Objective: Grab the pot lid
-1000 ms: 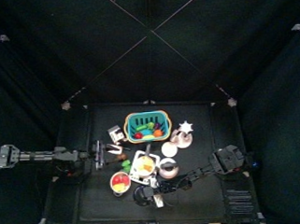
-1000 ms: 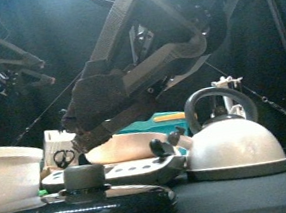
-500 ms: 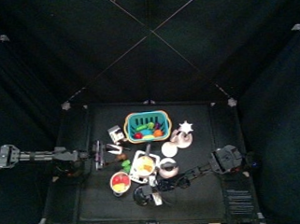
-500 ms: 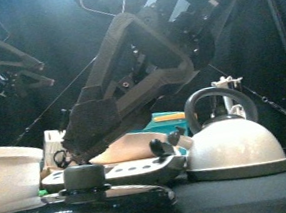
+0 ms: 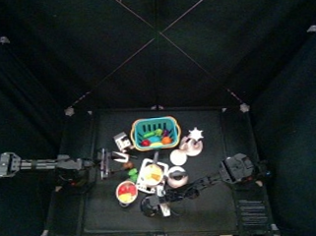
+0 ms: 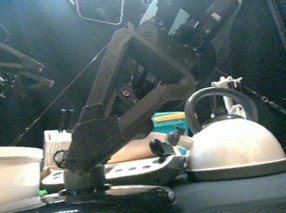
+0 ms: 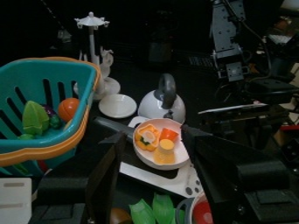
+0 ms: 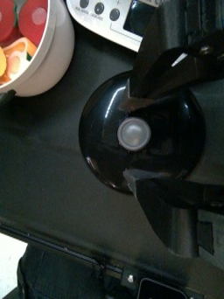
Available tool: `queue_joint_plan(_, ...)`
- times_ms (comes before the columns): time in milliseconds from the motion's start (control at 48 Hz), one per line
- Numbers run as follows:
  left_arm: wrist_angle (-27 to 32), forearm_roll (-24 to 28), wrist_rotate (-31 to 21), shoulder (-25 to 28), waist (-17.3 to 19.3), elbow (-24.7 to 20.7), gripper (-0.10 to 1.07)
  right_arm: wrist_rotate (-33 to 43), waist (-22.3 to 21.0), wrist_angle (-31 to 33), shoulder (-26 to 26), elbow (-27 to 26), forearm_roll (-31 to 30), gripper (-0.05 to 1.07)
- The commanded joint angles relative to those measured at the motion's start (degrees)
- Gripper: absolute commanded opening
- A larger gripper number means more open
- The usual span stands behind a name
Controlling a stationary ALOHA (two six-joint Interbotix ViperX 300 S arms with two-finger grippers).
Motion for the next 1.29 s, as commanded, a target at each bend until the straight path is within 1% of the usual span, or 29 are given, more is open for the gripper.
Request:
queue_joint_plan(0, -0.5, -0.1, 0.0, 0.1, -0.2, -0.6, 0.9, -0.1, -0.4, -0.2, -1.3, -1.3, 0.1, 0.73)
queue_joint_plan(62, -0.5, -0.1, 0.0, 0.1, -0.2, -0.6, 0.9, -0.1, -0.5, -0.2, -1.3, -1.3, 0.1, 0.66)
queue_joint_plan(146, -0.4, -0.1, 0.0, 0.1, -0.2, -0.6, 0.9, -0.1, -0.7, -0.1, -1.3, -1.3, 0.1, 0.6)
queue_joint_plan(208, -0.4, -0.1, 0.0, 0.1, -0.2, -0.6, 0.9, -0.1, -0.9, -0.1, -1.4, -1.3, 0.1, 0.58)
queue_joint_plan(479, -0.3, -0.1, 0.2, 0.1, -0.2, -0.5, 0.9, -0.2, -1.3, 0.2, -4.7, -1.9, -2.1, 0.58)
queue_joint_plan(646, -0.3, 0.0, 0.2, 0.1, -0.2, -0.6, 0.89, -0.2, -1.7, 1.1, -5.8, -3.7, -3.2, 0.58)
queue_joint_plan(812, -0.1, -0.1, 0.2, 0.1, -0.2, -0.6, 0.9, -0.2, -2.9, 4.1, -5.6, -7.5, -3.8, 0.58)
queue_joint_plan(1000, -0.1, -0.1, 0.2, 0.1, -0.2, -0.4, 0.89, -0.2, -5.3, 7.6, -4.7, -12.1, -4.0, 0.58)
queue_joint_plan(1146, -0.1, -0.1, 0.2, 0.1, -0.2, -0.3, 0.9, -0.2, -6.4, 8.2, -4.4, -13.4, -5.4, 0.58)
queue_joint_plan(1271, -0.1, -0.1, 0.2, 0.1, -0.2, -0.2, 0.9, -0.2, -6.6, 8.3, -4.4, -13.1, -6.3, 0.58)
